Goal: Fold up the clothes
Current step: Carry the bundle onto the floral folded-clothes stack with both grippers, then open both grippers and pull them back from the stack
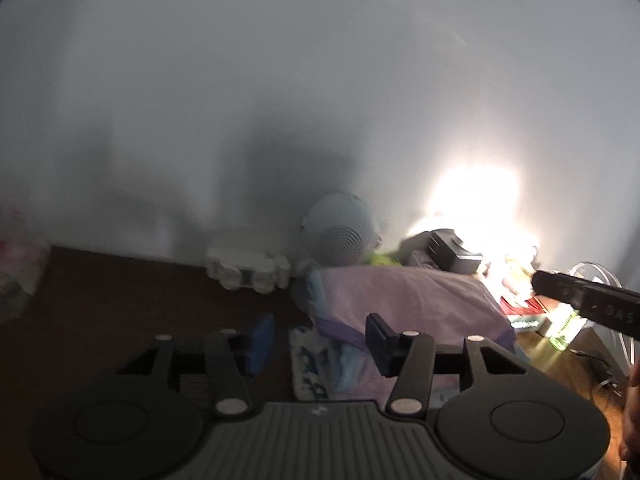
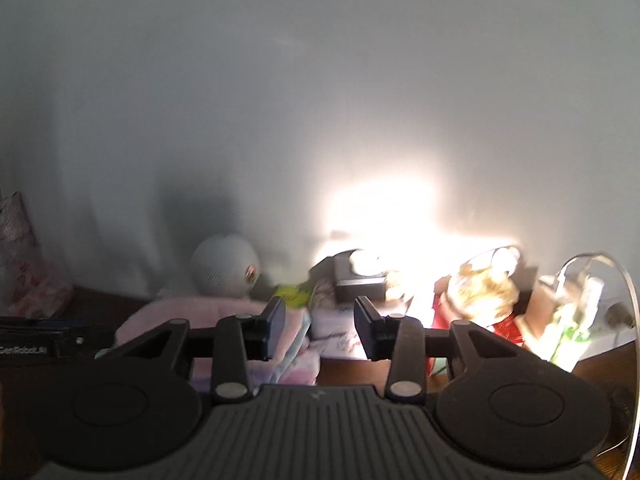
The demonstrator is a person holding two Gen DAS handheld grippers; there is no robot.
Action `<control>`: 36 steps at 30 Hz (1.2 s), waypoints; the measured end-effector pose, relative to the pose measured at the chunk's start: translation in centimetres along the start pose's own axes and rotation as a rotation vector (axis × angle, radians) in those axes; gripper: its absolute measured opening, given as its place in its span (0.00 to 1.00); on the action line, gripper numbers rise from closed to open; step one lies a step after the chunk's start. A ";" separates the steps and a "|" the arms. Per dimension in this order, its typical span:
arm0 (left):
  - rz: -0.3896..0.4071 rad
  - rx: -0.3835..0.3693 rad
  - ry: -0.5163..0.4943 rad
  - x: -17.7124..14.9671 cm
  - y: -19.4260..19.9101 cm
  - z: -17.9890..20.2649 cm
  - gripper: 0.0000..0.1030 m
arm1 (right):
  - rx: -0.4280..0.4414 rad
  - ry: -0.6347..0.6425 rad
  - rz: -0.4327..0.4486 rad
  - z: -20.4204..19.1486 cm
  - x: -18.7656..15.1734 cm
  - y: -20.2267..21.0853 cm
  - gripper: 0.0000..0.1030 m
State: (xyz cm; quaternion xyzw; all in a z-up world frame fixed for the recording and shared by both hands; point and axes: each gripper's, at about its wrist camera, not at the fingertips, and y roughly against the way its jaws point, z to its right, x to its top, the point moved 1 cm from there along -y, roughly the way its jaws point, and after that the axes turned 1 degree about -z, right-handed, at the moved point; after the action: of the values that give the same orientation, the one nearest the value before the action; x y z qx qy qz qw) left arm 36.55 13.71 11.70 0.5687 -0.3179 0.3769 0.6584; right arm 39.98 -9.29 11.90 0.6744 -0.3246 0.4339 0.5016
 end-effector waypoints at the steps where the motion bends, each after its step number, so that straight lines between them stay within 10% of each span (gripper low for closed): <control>1: 0.038 -0.002 0.001 0.5 0.4 0.3 0.46 | 0.037 -0.021 0.017 0.1 0.3 0.0 0.10; 8: -0.056 -0.056 -0.081 -0.7 -3.1 3.8 0.25 | 0.093 0.036 -0.120 -3.1 -2.8 -5.0 0.03; 21: 0.087 0.005 0.003 -2.3 5.2 2.6 0.55 | -0.021 -0.032 0.049 -2.9 -1.6 6.0 0.10; 32: -0.060 0.089 -0.147 -13.8 15.8 5.9 0.82 | -0.010 -0.104 -0.174 -1.9 -10.6 16.5 0.67; 36: -0.140 0.098 -0.124 -19.8 16.7 7.5 0.82 | -0.021 -0.048 -0.254 -2.1 -15.7 19.6 0.72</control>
State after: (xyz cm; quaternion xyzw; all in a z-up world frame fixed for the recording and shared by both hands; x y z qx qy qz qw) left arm 12.18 4.74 4.56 0.6432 -0.2988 0.3091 0.6336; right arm 15.84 -12.84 5.57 0.7150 -0.2529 0.3472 0.5515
